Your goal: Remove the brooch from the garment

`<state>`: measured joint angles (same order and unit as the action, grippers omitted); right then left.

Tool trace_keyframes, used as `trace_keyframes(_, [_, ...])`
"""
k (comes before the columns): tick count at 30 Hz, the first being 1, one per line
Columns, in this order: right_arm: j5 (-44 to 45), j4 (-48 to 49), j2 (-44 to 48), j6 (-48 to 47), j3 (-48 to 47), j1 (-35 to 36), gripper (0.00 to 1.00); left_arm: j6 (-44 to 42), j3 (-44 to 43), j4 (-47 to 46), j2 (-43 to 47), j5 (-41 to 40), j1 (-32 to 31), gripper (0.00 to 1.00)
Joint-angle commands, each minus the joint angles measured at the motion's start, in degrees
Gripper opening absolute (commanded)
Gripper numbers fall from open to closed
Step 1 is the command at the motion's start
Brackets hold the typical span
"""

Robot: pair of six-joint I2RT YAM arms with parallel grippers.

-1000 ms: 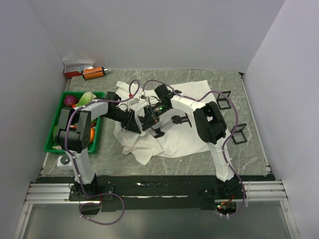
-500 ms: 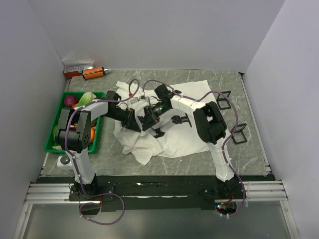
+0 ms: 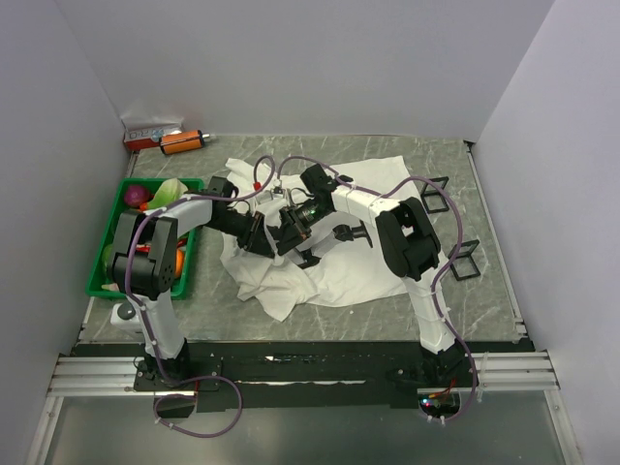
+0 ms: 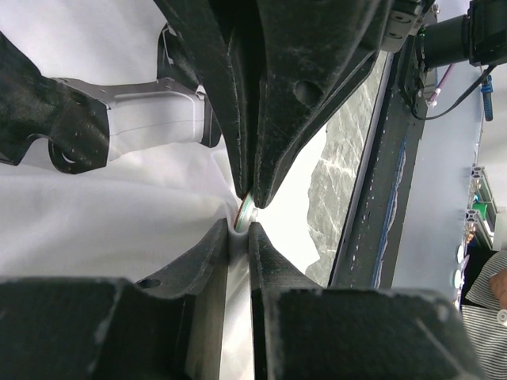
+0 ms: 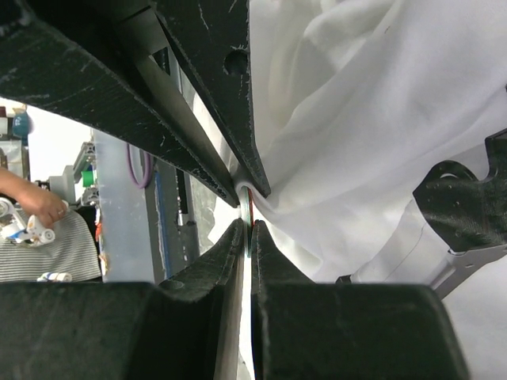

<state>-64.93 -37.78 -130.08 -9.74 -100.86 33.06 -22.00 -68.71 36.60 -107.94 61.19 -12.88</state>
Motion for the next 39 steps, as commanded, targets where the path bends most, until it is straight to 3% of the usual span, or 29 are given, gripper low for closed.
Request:
trace_keyframes(1, [-3.6, 2.2, 2.4, 1.9, -1.3, 0.9, 0.0, -2.9, -0.1, 0.3, 1.3, 3.0, -1.8, 0.18])
trace_keyframes(11, [-3.8, 2.1, 1.9, 1.9, -1.5, 0.9, 0.0, -11.0, -5.0, 10.7, -2.6, 6.2, -1.8, 0.25])
trace_keyframes(16, [-3.8, 2.1, 1.8, 1.9, -1.5, 0.9, 0.0, -9.2, -4.1, 8.2, -2.1, 5.8, -1.8, 0.25])
trace_keyframes(23, [-3.7, 2.8, 1.4, 2.5, -1.4, 0.8, 0.0, -12.1, -5.1, 12.0, -3.5, 7.9, -1.8, 0.32])
trace_keyframes(29, [-3.4, 2.9, 1.1, 2.9, -1.6, 0.9, 0.0, -10.8, -4.9, 10.3, -3.2, 7.4, -1.7, 0.24])
trace_keyframes(35, [-3.1, 2.8, 1.1, 2.7, -1.5, 0.7, 0.0, -12.5, -6.4, 13.3, -3.5, 8.2, -0.6, 0.32])
trace_keyframes(39, [-3.2, 2.8, 1.1, 2.8, -1.6, 0.7, 0.0, -11.2, -6.6, 12.0, -3.0, 8.0, 0.1, 0.3])
